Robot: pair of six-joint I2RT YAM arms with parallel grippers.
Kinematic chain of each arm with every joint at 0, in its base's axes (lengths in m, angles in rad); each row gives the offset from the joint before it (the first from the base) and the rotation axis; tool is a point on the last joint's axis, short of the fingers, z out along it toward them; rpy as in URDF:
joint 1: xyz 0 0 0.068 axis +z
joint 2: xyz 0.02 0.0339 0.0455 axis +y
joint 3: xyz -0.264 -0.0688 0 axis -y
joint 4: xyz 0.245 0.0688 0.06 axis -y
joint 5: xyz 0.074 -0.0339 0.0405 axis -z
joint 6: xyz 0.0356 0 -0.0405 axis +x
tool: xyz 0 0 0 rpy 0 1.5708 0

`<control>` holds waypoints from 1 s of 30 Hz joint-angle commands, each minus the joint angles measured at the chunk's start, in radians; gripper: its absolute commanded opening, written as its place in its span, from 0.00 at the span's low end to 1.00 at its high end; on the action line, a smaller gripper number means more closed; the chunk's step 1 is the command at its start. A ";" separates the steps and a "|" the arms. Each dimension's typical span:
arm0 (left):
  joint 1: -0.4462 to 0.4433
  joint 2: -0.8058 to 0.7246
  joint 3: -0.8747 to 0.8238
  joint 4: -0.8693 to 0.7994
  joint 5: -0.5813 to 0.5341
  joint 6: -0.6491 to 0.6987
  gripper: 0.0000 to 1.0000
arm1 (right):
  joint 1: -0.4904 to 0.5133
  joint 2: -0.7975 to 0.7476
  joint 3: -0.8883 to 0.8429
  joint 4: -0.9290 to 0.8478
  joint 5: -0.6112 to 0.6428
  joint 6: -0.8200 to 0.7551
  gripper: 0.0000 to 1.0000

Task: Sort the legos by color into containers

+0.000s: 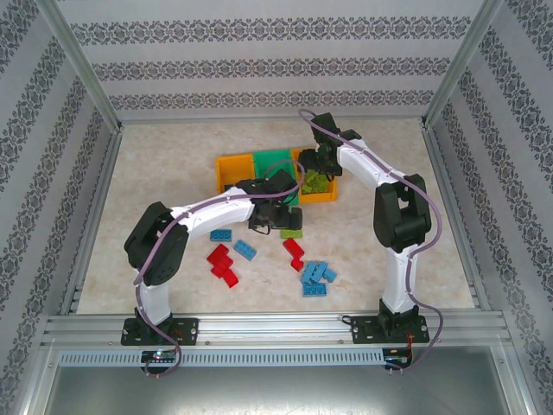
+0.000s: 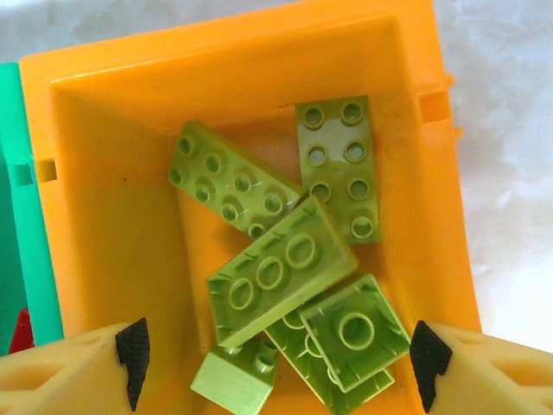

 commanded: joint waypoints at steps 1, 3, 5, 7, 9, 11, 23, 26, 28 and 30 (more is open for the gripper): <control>-0.020 0.037 0.051 -0.047 -0.002 -0.030 0.99 | -0.012 -0.019 0.020 -0.010 -0.036 -0.012 0.83; -0.025 0.059 0.067 -0.054 0.006 -0.042 0.99 | -0.010 -0.059 -0.009 0.008 -0.046 -0.007 0.84; -0.029 0.080 0.077 -0.061 0.015 -0.056 0.99 | -0.009 -0.104 -0.046 0.028 -0.046 -0.002 0.84; -0.035 0.100 0.090 -0.069 0.020 -0.073 1.00 | -0.012 -0.148 -0.084 0.038 -0.042 -0.004 0.85; -0.039 0.118 0.100 -0.081 0.015 -0.090 1.00 | -0.018 -0.184 -0.119 0.043 -0.036 -0.011 0.86; -0.043 0.133 0.106 -0.084 0.018 -0.105 1.00 | -0.026 -0.219 -0.159 0.051 -0.033 -0.019 0.87; -0.054 0.222 0.192 -0.112 0.021 -0.137 0.96 | -0.133 -0.448 -0.512 0.185 -0.026 -0.052 0.96; -0.056 0.236 0.198 -0.120 0.022 -0.144 0.95 | -0.158 -0.471 -0.567 0.193 -0.039 -0.055 0.97; -0.059 0.238 0.200 -0.130 0.016 -0.146 0.94 | -0.174 -0.484 -0.599 0.201 -0.044 -0.058 0.97; -0.062 0.240 0.209 -0.150 0.005 -0.143 0.93 | -0.186 -0.496 -0.620 0.208 -0.046 -0.058 0.97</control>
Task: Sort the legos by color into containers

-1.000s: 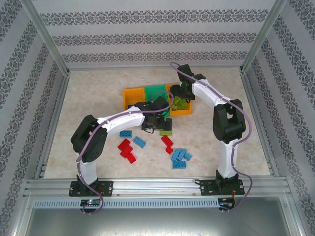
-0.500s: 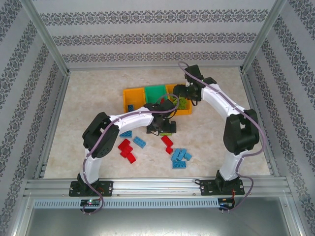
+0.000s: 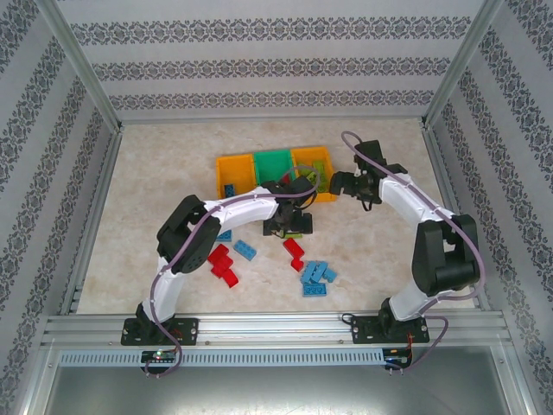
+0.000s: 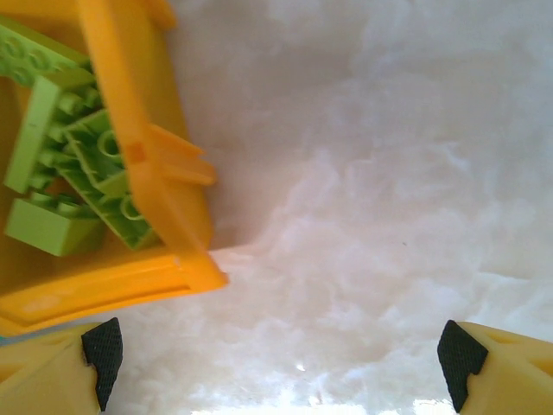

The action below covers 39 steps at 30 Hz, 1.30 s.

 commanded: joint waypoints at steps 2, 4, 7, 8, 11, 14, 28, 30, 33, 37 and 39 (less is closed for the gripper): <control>-0.025 0.015 0.043 -0.094 -0.026 -0.012 0.93 | -0.021 -0.051 -0.049 0.038 -0.016 -0.017 0.97; -0.031 0.026 0.065 -0.126 -0.046 -0.006 0.92 | -0.029 -0.059 -0.064 0.046 -0.020 -0.014 0.97; -0.044 0.043 0.102 -0.163 -0.071 0.003 0.91 | -0.037 -0.064 -0.089 0.059 -0.030 -0.012 0.97; -0.050 0.053 0.119 -0.180 -0.081 0.005 0.91 | -0.039 -0.065 -0.096 0.062 -0.033 -0.012 0.97; -0.056 0.074 0.143 -0.203 -0.090 0.004 0.91 | -0.051 -0.072 -0.116 0.069 -0.043 -0.014 0.97; -0.058 0.078 0.135 -0.202 -0.097 -0.003 0.88 | -0.063 -0.086 -0.130 0.072 -0.049 -0.022 0.97; -0.058 0.117 0.169 -0.243 -0.116 0.008 0.84 | -0.106 -0.123 -0.167 0.082 -0.075 -0.025 0.98; -0.058 0.120 0.170 -0.247 -0.124 0.014 0.81 | -0.107 -0.127 -0.172 0.082 -0.073 -0.026 0.98; -0.058 0.125 0.170 -0.248 -0.127 0.021 0.77 | -0.111 -0.132 -0.180 0.083 -0.073 -0.026 0.98; -0.058 0.127 0.173 -0.238 -0.127 0.030 0.70 | -0.113 -0.134 -0.185 0.081 -0.073 -0.029 0.98; -0.058 0.131 0.178 -0.239 -0.132 0.036 0.66 | -0.114 -0.139 -0.185 0.077 -0.072 -0.029 0.98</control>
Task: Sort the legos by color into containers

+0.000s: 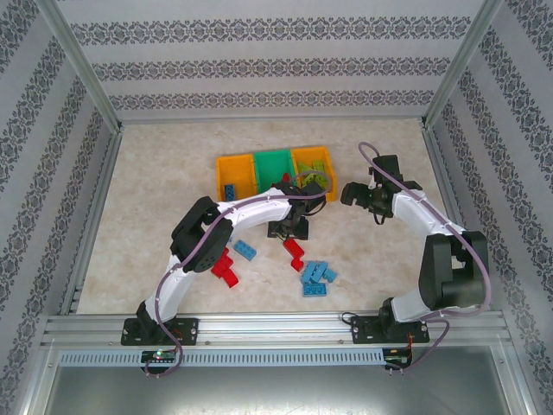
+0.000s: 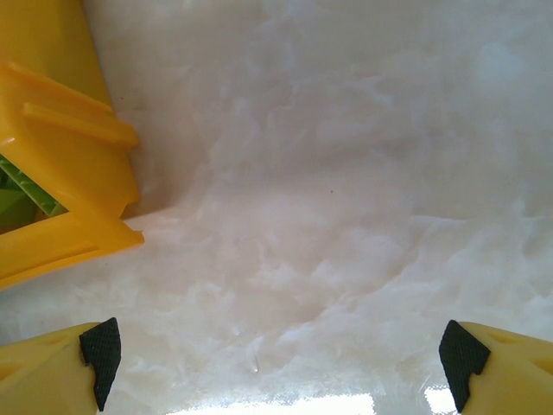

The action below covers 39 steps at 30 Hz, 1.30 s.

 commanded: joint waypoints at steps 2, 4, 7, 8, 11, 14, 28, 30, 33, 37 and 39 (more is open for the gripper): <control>-0.012 0.028 0.032 -0.047 -0.032 0.025 0.64 | -0.006 -0.028 -0.009 -0.004 -0.002 -0.019 0.98; -0.012 0.029 0.034 -0.047 -0.032 0.032 0.62 | -0.008 -0.032 -0.011 -0.005 0.000 -0.020 0.98; -0.012 0.026 0.034 -0.045 -0.034 0.041 0.61 | -0.008 -0.036 -0.017 -0.007 0.002 -0.020 0.98; -0.012 0.025 0.035 -0.045 -0.033 0.044 0.61 | -0.008 -0.036 -0.016 -0.007 0.002 -0.020 0.98; -0.012 0.017 0.044 -0.044 -0.036 0.050 0.61 | -0.009 -0.039 -0.021 -0.010 0.005 -0.020 0.98; -0.012 0.012 0.080 -0.047 -0.039 0.067 0.61 | -0.008 -0.042 -0.028 -0.011 0.010 -0.021 0.98; 0.016 0.068 0.437 -0.077 -0.115 0.220 0.62 | -0.011 -0.075 -0.072 -0.016 -0.022 -0.006 0.96; 0.034 0.093 0.479 -0.067 -0.113 0.233 0.62 | -0.011 -0.092 -0.093 -0.013 -0.040 0.008 0.96; 0.069 0.133 0.525 -0.023 -0.083 0.246 0.62 | -0.005 -0.122 -0.124 -0.016 -0.059 0.023 0.95; 0.111 0.201 0.615 0.007 -0.030 0.259 0.62 | 0.002 -0.171 -0.162 -0.032 -0.061 0.040 0.94; 0.130 0.222 0.636 0.035 -0.009 0.263 0.62 | 0.006 -0.196 -0.186 -0.035 -0.065 0.053 0.94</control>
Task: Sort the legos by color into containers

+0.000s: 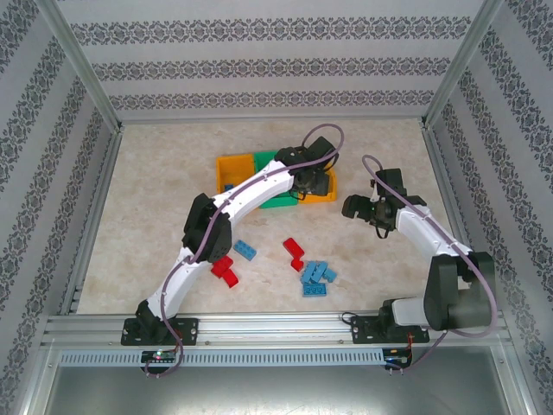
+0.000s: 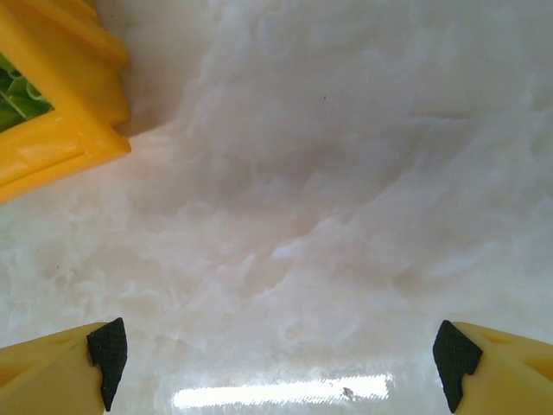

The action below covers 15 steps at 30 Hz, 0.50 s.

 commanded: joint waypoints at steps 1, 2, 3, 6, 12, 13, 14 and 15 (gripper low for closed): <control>0.039 0.029 0.047 0.060 0.040 0.035 0.62 | 0.009 -0.050 -0.038 -0.026 -0.022 0.035 0.94; 0.048 0.034 0.046 0.076 0.050 0.032 0.62 | 0.011 -0.060 -0.047 -0.028 -0.024 0.042 0.94; 0.058 0.036 0.046 0.092 0.063 0.030 0.62 | 0.013 -0.067 -0.055 -0.030 -0.024 0.048 0.94; 0.076 0.040 0.046 0.129 0.103 0.021 0.62 | 0.020 -0.083 -0.071 -0.033 -0.022 0.062 0.94; 0.084 0.039 0.048 0.164 0.131 0.002 0.64 | 0.034 -0.087 -0.076 -0.037 -0.014 0.085 0.93; 0.084 0.040 0.048 0.169 0.133 -0.003 0.65 | 0.036 -0.087 -0.073 -0.038 -0.012 0.086 0.93; 0.085 0.041 0.048 0.173 0.137 -0.011 0.65 | 0.040 -0.086 -0.070 -0.038 -0.011 0.088 0.93; 0.087 0.042 0.048 0.177 0.140 -0.023 0.65 | 0.041 -0.086 -0.067 -0.041 -0.009 0.090 0.93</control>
